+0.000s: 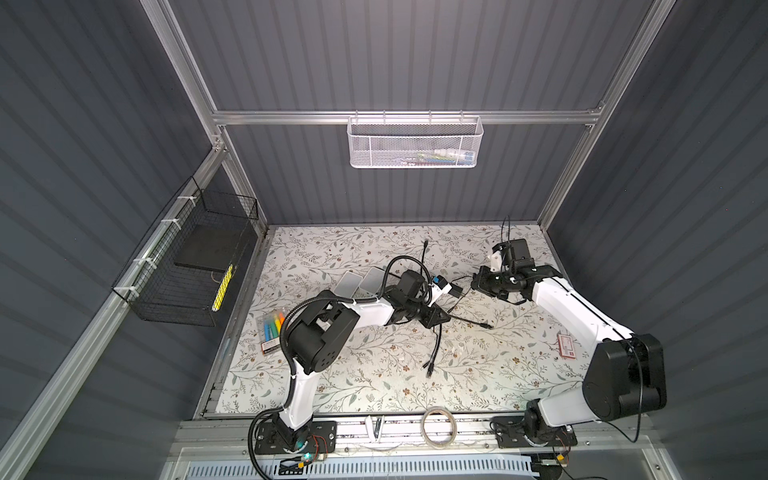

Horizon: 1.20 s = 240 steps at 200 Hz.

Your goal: Insert the plug into the switch port

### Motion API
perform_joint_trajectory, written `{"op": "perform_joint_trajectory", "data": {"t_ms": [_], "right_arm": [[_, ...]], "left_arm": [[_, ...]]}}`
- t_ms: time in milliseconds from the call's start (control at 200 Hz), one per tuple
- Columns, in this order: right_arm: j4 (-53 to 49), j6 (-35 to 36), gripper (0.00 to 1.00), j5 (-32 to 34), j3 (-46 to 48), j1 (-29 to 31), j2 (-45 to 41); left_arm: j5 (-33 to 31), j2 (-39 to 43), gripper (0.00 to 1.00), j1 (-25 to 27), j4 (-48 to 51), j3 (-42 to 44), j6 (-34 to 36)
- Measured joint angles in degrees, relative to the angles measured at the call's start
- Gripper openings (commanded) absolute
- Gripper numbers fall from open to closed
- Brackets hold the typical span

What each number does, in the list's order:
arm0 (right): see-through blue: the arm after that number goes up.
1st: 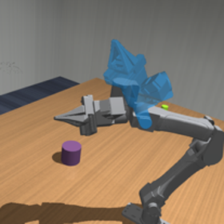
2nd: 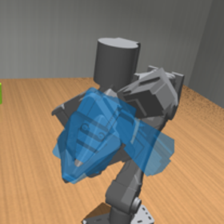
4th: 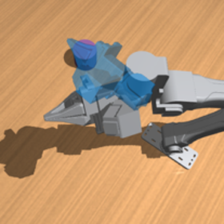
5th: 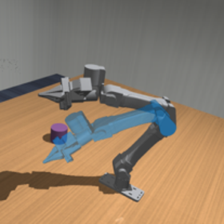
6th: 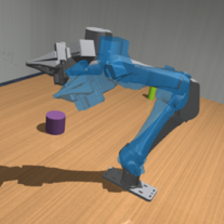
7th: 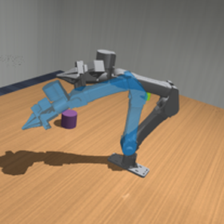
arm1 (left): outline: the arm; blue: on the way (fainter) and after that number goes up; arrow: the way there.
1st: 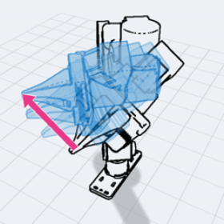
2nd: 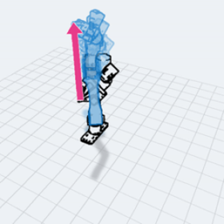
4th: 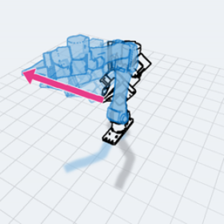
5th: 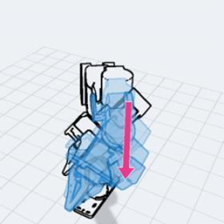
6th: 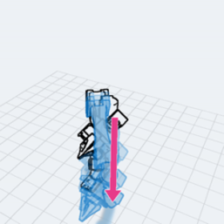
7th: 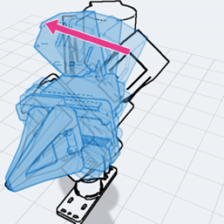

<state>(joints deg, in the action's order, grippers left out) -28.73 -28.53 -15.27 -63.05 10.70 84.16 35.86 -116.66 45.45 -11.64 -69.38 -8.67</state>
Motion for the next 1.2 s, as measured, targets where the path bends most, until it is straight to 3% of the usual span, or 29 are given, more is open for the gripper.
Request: {"op": "perform_joint_trajectory", "data": {"t_ms": [75, 160, 280, 415, 575, 680, 805, 940, 1071, 1201], "right_arm": [[0.0, 0.0, 0.00, 0.0, 0.0, 0.0, 0.0], [0.0, 0.0, 0.00, 0.0, 0.0, 0.0, 0.0], [-0.2, 0.3, 0.08, 0.3, 0.0, 0.0, 0.0], [-1.7, 1.7, 0.42, 1.3, 0.0, -0.1, 0.0], [-5.2, 6.7, 0.59, 5.5, -1.0, -0.2, -0.7], [-5.4, 11.3, 0.58, 8.5, -0.5, -0.3, -5.9], [0.4, 19.4, 0.52, 7.9, 4.7, 0.3, -19.0], [9.7, 29.4, 0.53, 5.9, 15.2, 6.2, -30.2], [13.9, 39.0, 0.51, 3.7, 23.8, 13.2, -32.9], [12.9, 46.0, 0.50, 3.4, 24.8, 15.1, -31.5]], "left_arm": [[0.2, 0.0, 0.00, 0.0, 0.0, 0.0, 0.2], [0.2, 0.0, 0.00, 0.0, 0.0, 0.0, 0.2], [0.2, 0.1, 0.00, 0.0, 0.3, 0.0, 0.7], [0.3, 0.9, 0.00, 0.0, 2.2, 0.0, 2.2], [2.7, 2.1, 0.00, 0.0, 10.0, -1.8, 6.7], [4.0, 2.2, 0.00, 0.0, 17.9, -5.6, 11.1], [4.4, 3.2, 0.00, -0.1, 27.1, -8.4, 16.9], [4.0, 3.8, 0.00, -0.2, 37.3, -12.0, 22.4], [3.0, 4.3, 0.00, -0.5, 43.7, -14.9, 26.2], [2.3, 5.6, 0.00, -0.9, 47.1, -15.0, 28.5]]}}
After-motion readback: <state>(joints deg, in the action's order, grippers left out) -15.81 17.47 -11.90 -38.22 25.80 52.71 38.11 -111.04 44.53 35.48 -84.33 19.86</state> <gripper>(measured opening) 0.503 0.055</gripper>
